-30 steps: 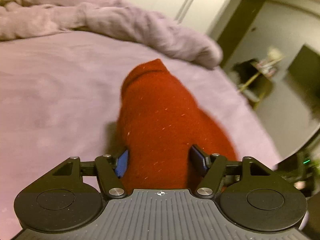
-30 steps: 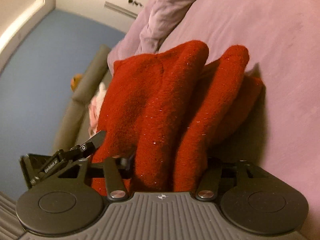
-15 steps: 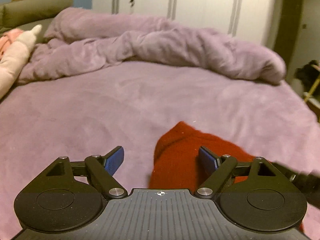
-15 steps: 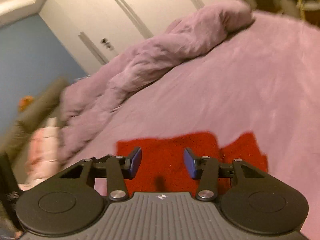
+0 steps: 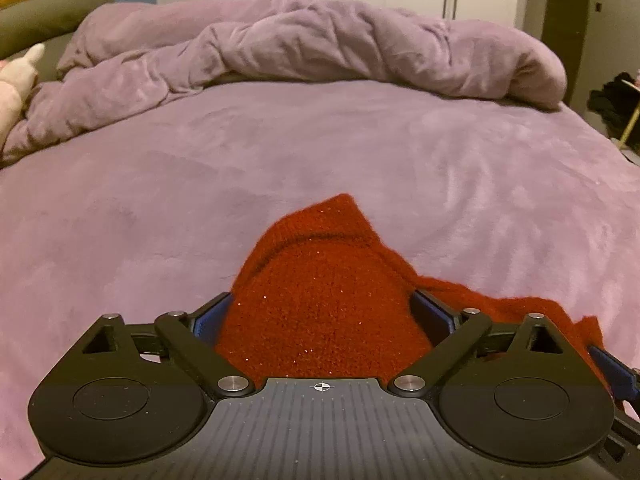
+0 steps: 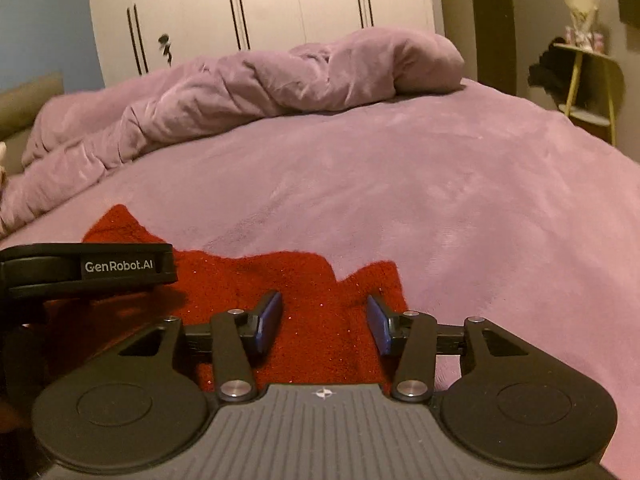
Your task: Fold small clothes
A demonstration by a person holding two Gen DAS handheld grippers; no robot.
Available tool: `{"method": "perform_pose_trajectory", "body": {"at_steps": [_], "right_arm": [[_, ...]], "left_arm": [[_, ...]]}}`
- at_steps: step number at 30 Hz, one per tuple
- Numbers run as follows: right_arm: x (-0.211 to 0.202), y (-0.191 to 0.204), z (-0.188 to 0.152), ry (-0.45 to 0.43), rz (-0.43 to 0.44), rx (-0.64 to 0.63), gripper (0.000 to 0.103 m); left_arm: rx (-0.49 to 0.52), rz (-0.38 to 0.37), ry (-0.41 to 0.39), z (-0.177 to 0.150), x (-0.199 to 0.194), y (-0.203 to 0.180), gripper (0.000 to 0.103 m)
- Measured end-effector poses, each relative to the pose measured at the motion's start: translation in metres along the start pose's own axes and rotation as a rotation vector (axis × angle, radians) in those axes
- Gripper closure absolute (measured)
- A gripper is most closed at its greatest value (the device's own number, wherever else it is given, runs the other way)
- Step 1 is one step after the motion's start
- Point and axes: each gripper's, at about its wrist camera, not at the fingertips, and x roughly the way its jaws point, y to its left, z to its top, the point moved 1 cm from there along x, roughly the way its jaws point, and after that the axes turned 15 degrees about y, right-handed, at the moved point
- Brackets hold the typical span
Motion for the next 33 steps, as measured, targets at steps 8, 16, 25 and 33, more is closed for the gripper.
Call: {"method": "perform_pose_trajectory", "body": {"at_steps": [8, 16, 25, 33], "right_arm": [[-0.098, 0.002, -0.017, -0.004, 0.080, -0.063, 0.039], [-0.110, 0.009, -0.077, 0.090, 0.001, -0.169, 0.039], [-0.134, 0.013, -0.060, 0.153, 0.022, -0.133, 0.040], [-0.125, 0.016, -0.079, 0.207, -0.013, -0.166, 0.039]], "left_arm": [[0.047, -0.071, -0.030, -0.034, -0.111, 0.023, 0.004], [0.057, -0.064, 0.103, -0.098, -0.129, 0.038, 0.003], [0.058, -0.053, 0.123, -0.099, -0.139, 0.042, 0.003], [0.071, -0.063, 0.165, -0.120, -0.141, 0.049, 0.002]]}}
